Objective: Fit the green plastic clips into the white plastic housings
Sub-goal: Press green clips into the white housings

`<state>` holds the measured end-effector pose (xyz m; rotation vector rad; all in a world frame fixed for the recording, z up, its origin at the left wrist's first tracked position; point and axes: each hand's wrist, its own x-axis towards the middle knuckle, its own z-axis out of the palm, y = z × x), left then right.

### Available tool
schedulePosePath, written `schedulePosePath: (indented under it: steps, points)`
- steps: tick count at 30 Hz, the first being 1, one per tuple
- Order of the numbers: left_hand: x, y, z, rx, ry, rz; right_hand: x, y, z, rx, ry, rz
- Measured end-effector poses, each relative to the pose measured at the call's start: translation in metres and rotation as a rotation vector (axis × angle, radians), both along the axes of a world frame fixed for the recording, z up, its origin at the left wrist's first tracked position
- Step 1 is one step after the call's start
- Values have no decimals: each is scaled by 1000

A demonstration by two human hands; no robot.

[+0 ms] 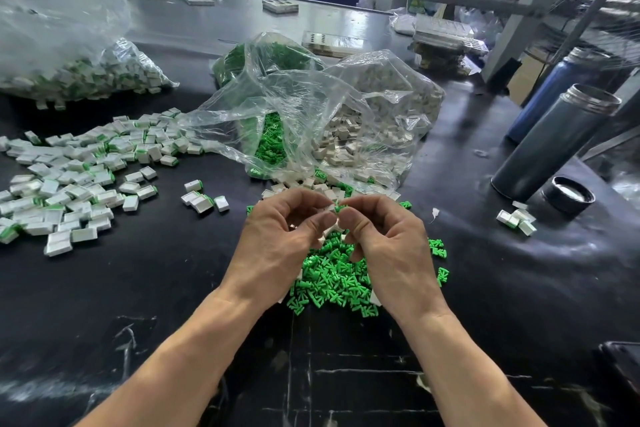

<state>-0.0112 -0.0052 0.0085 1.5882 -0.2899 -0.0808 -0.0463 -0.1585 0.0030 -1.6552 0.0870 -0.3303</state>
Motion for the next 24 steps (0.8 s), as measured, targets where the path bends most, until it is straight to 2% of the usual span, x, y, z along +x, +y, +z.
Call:
schedulePosePath:
  steps: [9,15,24]
  points:
    - [0,2,2,-54,48,44,-2,1,1,-212,-48,-11]
    - [3,4,1,72,-36,55,-3,1,3,-364,-80,-53]
    - [2,4,3,107,-32,67,-4,6,2,-353,-67,-77]
